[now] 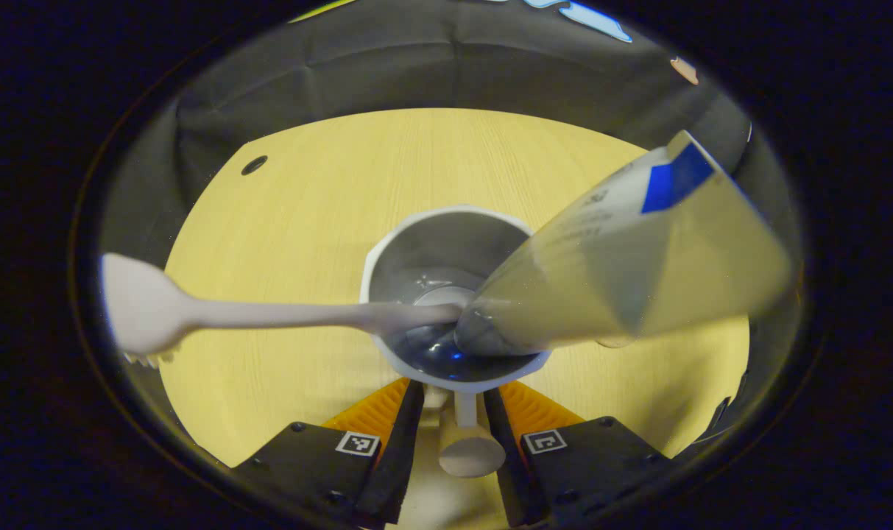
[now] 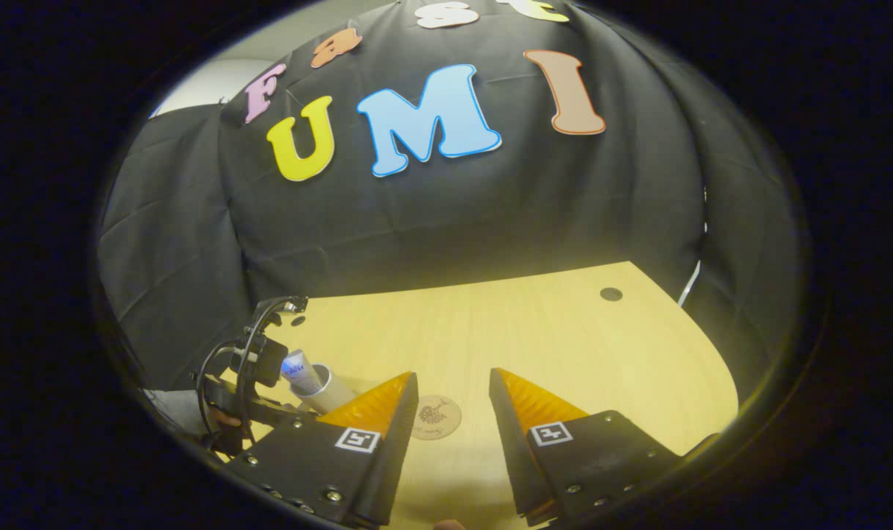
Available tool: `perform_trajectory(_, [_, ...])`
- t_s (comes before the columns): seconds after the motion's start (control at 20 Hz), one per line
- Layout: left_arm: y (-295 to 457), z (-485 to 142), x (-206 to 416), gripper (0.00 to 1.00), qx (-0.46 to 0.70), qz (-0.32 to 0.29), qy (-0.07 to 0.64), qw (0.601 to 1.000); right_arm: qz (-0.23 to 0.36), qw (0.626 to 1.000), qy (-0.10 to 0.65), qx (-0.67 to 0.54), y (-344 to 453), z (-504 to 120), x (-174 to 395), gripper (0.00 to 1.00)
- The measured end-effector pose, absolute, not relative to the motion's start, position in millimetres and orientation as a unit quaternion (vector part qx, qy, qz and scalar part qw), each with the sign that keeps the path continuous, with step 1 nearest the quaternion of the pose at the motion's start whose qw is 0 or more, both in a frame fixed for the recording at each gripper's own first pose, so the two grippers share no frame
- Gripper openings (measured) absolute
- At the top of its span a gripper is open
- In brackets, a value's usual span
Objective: Put the toothbrush and toothpaste on the desktop into the cup, then pick up the cup and place it on the coaster on the desktop.
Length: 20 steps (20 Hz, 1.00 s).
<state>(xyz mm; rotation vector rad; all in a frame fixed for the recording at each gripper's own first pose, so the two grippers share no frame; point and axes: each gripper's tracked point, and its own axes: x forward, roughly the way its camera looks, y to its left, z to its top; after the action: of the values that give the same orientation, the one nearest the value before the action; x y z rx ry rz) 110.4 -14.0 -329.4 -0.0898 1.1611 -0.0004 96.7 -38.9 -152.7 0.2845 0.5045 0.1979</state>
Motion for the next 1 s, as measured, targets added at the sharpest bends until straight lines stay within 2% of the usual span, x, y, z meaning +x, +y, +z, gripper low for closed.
perform_trajectory(0.05, [-15, -328, 109, 0.41, -0.038, 0.003, 0.549, 0.835, 0.097, 0.952, 0.251, 0.143, -39, -155, 97, 0.6])
perform_trajectory(0.1, [-14, -331, 105, 0.39, -0.032, 0.001, 0.557, 0.83, 0.096, 0.952, 0.253, 0.143, -40, -157, 97, 0.59])
perform_trajectory(0.15, [-14, -332, 102, 0.44, -0.026, 0.005, 0.561, 0.827, 0.095, 0.952, 0.255, 0.143, -41, -159, 98, 0.59])
perform_trajectory(0.25, [-16, -331, 109, 0.43, -0.019, 0.0, 0.553, 0.833, 0.094, 0.951, 0.257, 0.144, -42, -159, 98, 0.59])
perform_trajectory(0.3, [-16, -331, 107, 0.35, -0.014, -0.004, 0.55, 0.835, 0.095, 0.951, 0.257, 0.145, -42, -159, 98, 0.59])
perform_trajectory(0.45, [-15, -330, 109, 0.33, 0.007, -0.006, 0.533, 0.846, 0.094, 0.951, 0.259, 0.144, -45, -160, 98, 0.59])
perform_trajectory(0.5, [-14, -328, 111, 0.33, 0.016, -0.008, 0.526, 0.85, 0.093, 0.95, 0.259, 0.145, -46, -160, 98, 0.59])
perform_trajectory(0.55, [-18, -329, 112, 0.39, 0.017, -0.013, 0.519, 0.854, 0.092, 0.95, 0.259, 0.146, -47, -161, 98, 0.59])
perform_trajectory(0.6, [-22, -327, 114, 0.34, 0.013, -0.016, 0.515, 0.857, 0.091, 0.95, 0.26, 0.147, -48, -161, 98, 0.59])
perform_trajectory(0.95, [-73, -307, 127, 0.33, 0.015, -0.061, 0.485, 0.872, 0.081, 0.952, 0.257, 0.148, -59, -161, 94, 0.59])
perform_trajectory(1.0, [-84, -305, 128, 0.39, 0.014, -0.071, 0.481, 0.874, 0.079, 0.952, 0.256, 0.147, -61, -160, 93, 0.59])
